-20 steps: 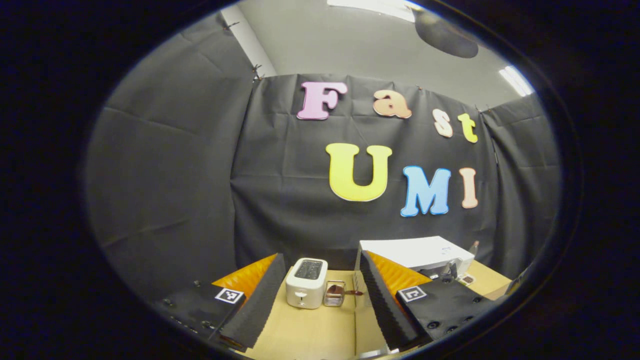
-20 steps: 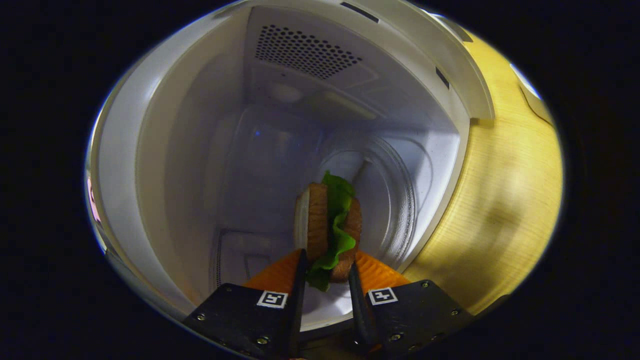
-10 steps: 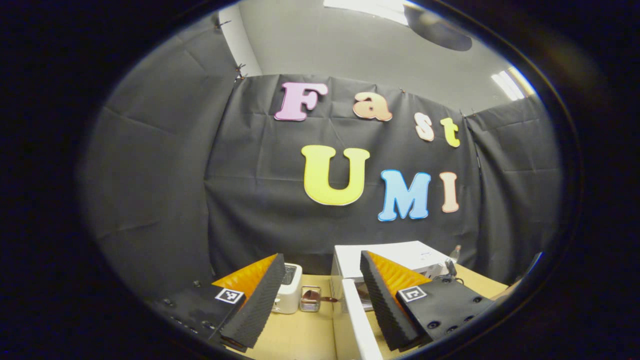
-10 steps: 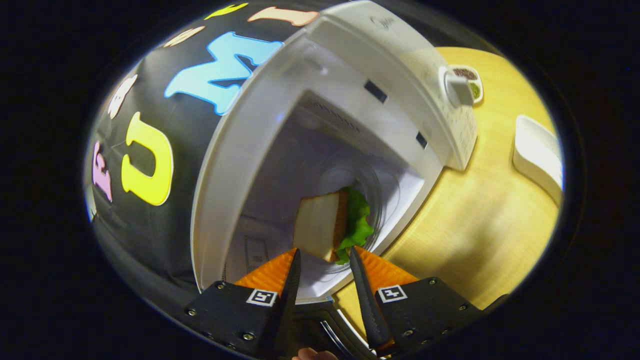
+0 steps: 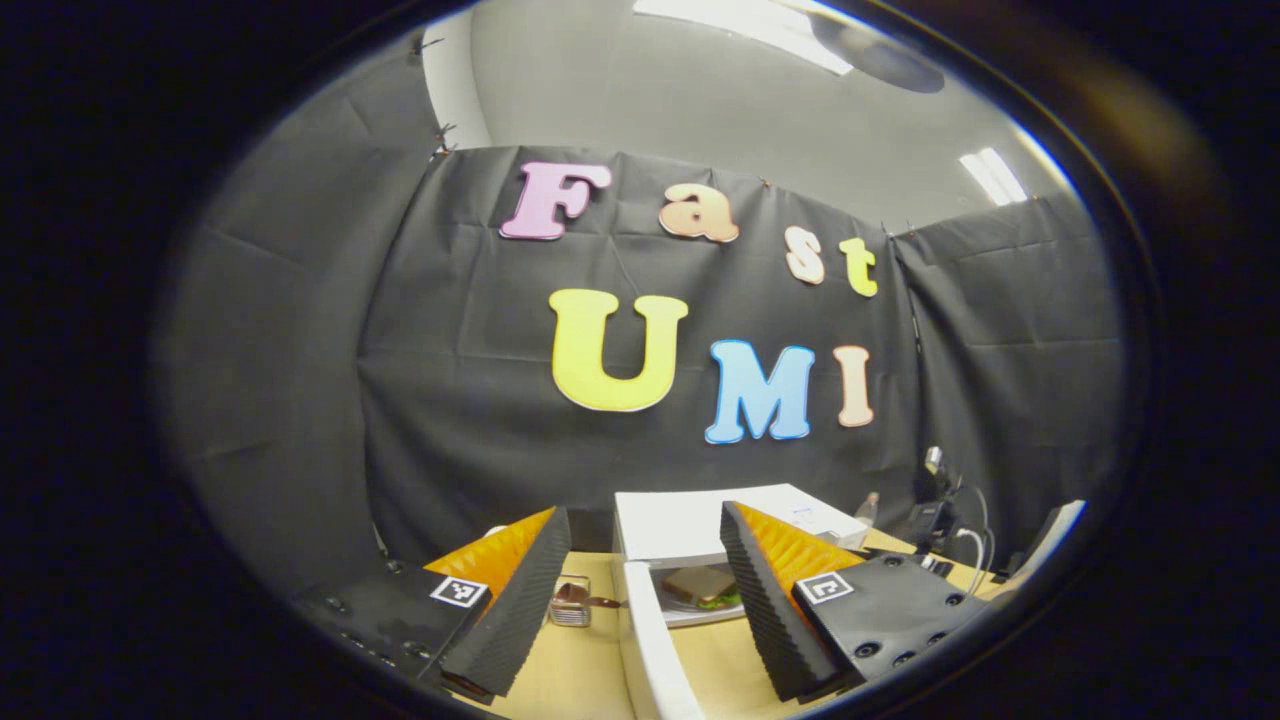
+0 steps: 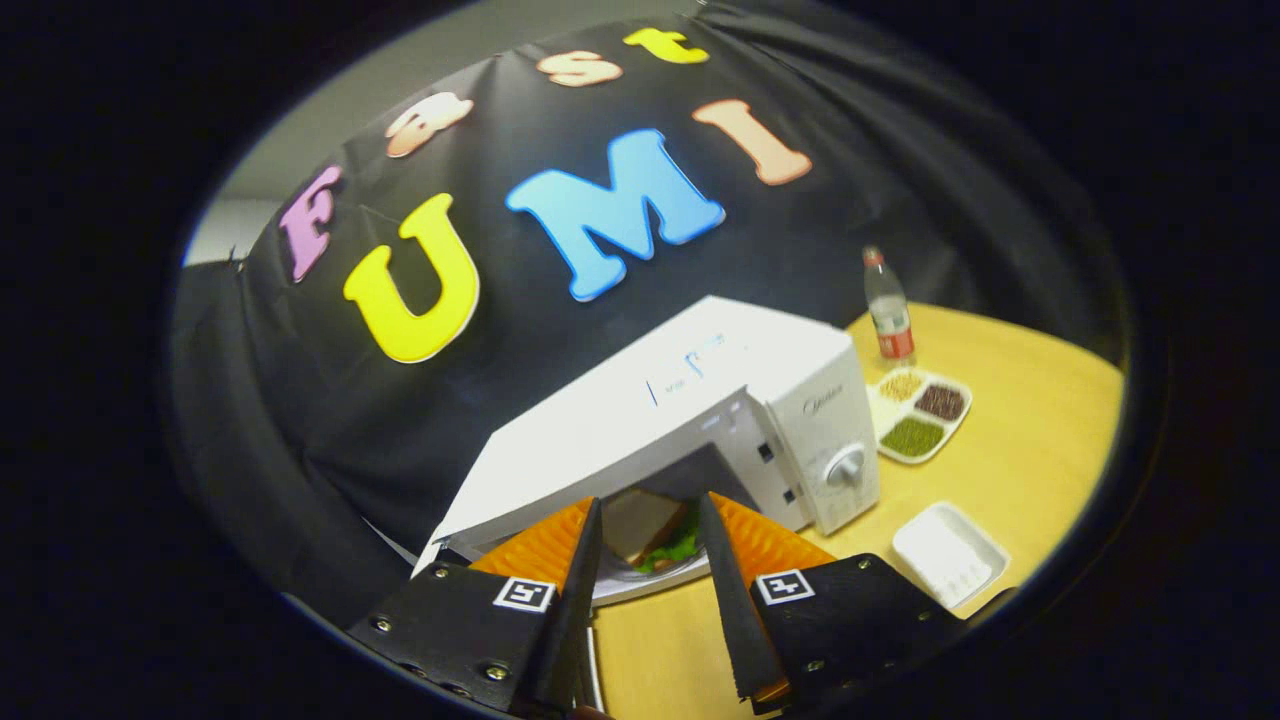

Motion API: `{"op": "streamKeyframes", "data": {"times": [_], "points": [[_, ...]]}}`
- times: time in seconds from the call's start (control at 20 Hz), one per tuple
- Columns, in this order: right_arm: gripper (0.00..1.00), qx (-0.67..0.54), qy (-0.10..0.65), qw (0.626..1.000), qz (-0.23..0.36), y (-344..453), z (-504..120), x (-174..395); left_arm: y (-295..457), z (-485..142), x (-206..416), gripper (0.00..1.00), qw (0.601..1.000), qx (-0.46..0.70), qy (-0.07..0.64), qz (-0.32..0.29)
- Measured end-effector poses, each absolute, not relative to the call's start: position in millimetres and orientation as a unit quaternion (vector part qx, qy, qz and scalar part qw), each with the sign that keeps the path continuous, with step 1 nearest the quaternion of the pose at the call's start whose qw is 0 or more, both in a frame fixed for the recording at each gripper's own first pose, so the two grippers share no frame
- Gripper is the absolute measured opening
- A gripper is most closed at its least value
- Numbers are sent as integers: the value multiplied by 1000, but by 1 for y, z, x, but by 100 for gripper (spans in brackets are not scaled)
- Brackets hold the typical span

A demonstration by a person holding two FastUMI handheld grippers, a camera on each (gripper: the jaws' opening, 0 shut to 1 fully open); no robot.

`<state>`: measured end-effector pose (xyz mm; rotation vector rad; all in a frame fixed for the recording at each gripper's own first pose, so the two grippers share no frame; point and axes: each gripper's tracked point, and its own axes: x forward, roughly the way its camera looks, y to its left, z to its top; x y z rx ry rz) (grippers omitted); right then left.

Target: Open the microwave oven with the left hand, put the food in, and close the microwave oven.

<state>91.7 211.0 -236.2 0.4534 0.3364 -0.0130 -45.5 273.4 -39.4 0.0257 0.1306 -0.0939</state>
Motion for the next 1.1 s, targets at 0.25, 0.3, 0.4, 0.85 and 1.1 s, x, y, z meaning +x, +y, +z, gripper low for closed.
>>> {"op": "streamKeyframes", "data": {"times": [0.25, 0.3, 0.4, 0.85, 1.1], "points": [[58, 148, 90, 985, 8, 187, -153, 55, 234, -45, -43, 97, 994, 6, 65, -91], [58, 142, 83, 986, 8, 183, -141, 49, 227, -45, -42, 97, 993, 6, 67, -98], [58, 133, 68, 989, 14, 178, -119, 35, 215, -45, -41, 97, 991, 8, 68, -111], [77, 35, 13, 999, 12, 163, -50, 3, 195, -37, -43, 97, 991, 2, 58, -123], [95, 50, 14, 999, 10, 157, -43, 0, 205, -41, -49, 96, 993, 6, 61, -105]]}}
